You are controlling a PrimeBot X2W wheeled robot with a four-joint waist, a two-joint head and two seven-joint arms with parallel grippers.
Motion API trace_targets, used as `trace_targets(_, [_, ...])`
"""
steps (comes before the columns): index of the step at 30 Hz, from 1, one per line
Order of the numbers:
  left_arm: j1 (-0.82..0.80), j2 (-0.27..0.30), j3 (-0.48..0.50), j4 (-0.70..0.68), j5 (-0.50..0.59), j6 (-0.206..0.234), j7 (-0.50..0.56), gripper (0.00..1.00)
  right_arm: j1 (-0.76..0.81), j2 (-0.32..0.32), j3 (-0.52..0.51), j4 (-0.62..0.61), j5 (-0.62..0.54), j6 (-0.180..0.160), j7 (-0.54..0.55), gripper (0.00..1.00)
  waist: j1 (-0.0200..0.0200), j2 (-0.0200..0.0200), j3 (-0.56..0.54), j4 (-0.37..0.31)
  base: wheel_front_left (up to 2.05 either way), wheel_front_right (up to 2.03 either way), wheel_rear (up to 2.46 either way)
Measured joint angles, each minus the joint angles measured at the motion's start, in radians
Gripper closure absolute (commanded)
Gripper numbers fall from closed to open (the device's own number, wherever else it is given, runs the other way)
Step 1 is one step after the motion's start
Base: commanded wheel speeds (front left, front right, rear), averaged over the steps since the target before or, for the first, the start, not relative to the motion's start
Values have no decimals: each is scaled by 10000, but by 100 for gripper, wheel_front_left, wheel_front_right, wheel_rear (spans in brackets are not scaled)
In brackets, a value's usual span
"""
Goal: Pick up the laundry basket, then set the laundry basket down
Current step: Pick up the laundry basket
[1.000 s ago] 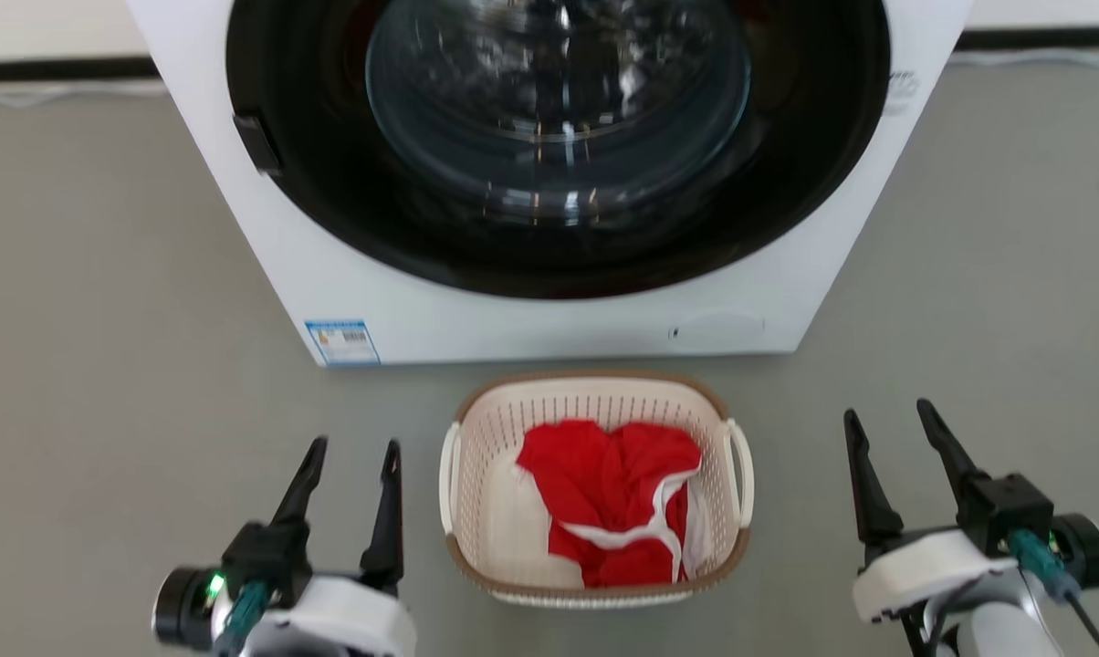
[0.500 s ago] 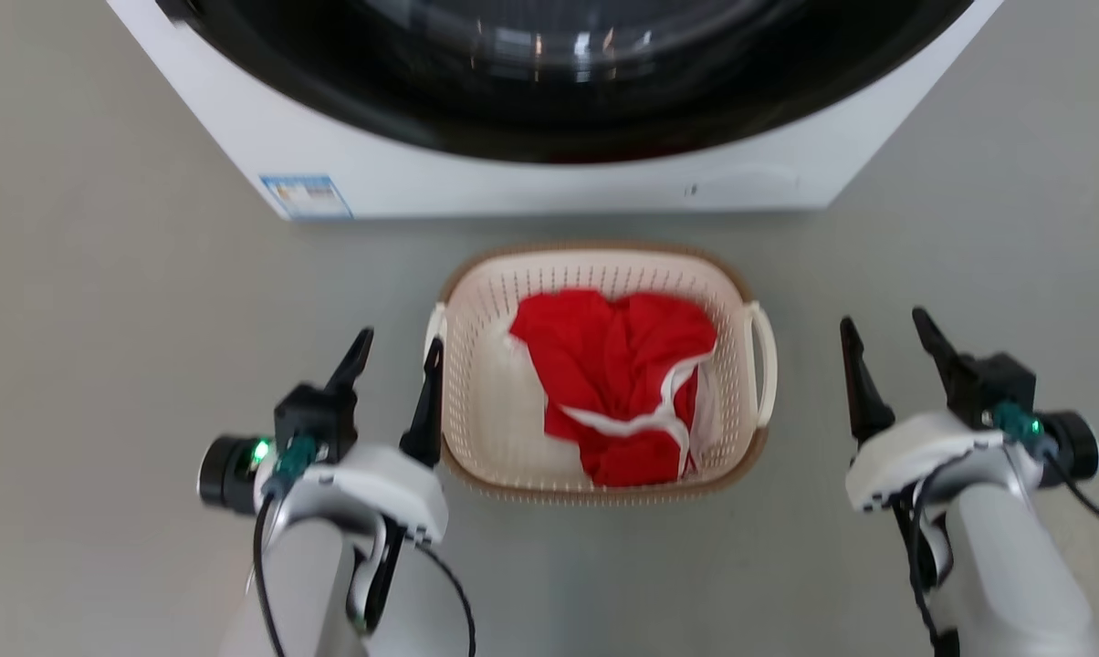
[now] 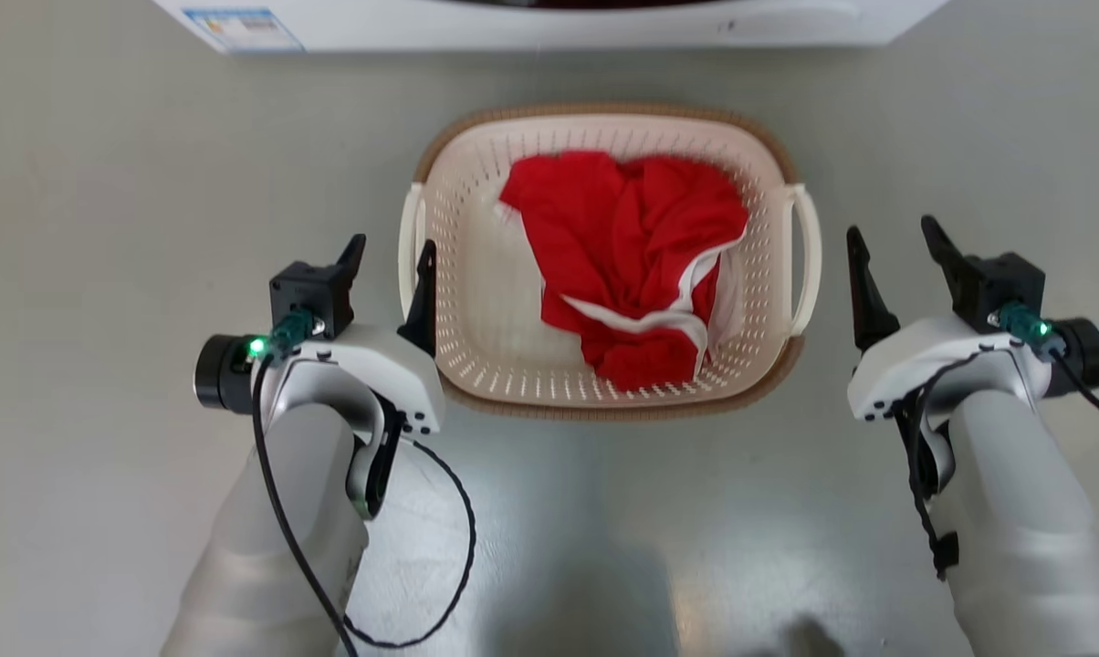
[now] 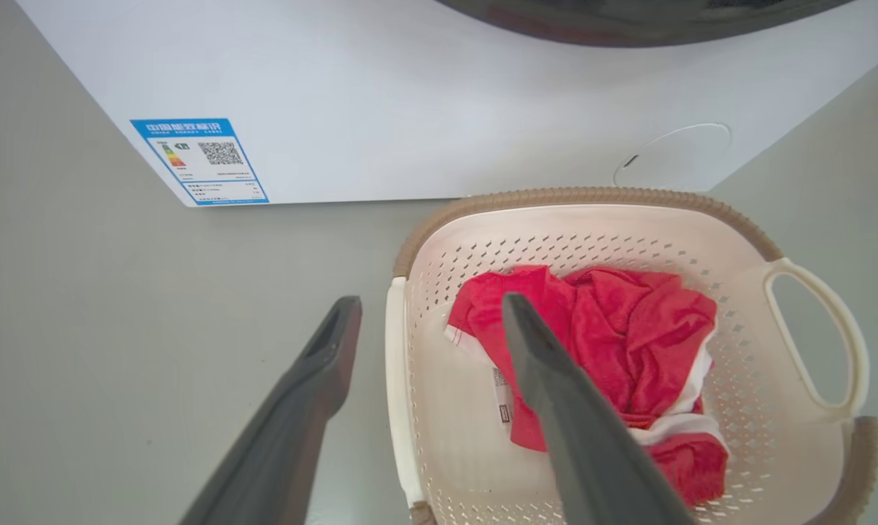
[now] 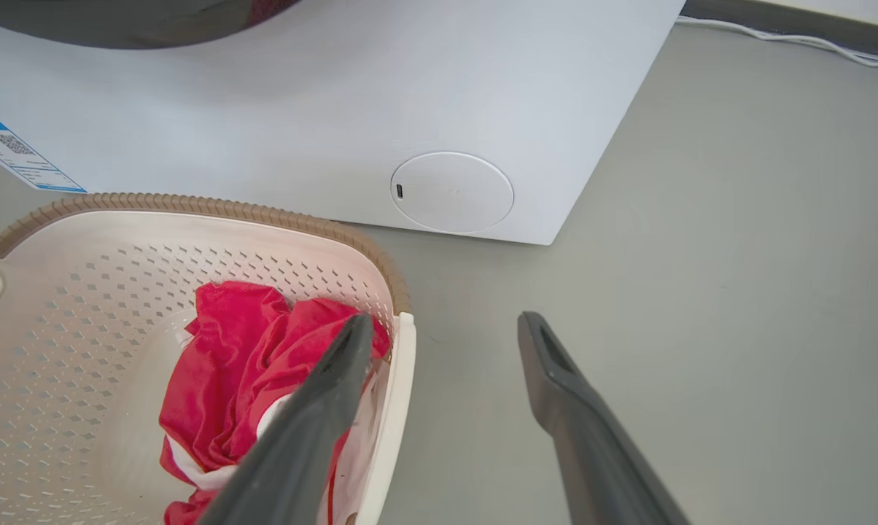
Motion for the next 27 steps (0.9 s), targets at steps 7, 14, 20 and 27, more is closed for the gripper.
trace_targets(7, [-762, -13, -4, 556, 12, 23, 0, 0, -527, -12, 104, 209, 6, 0, -136, 0, 0, 0, 907, -25, 0, 0, 0])
trace_targets(14, [-1374, -23, 69, 895, 169, 27, 0, 0, -757, -23, 113, 244, 10, 0, -174, 0, 0, 0, 1639, 6, 0, 0, 0])
trace_targets(20, [-1721, -27, 77, 1083, 196, 113, 0, 0, -902, -29, 190, 303, 12, 0, -255, 0, 0, 0, 2144, 99, 0, 0, 0])
trace_targets(27, [-2026, -33, -127, 1250, 291, 111, 0, 0, -1229, -38, 403, 441, 186, 0, -257, 0, 0, 0, 2605, 183, 0, 0, 0])
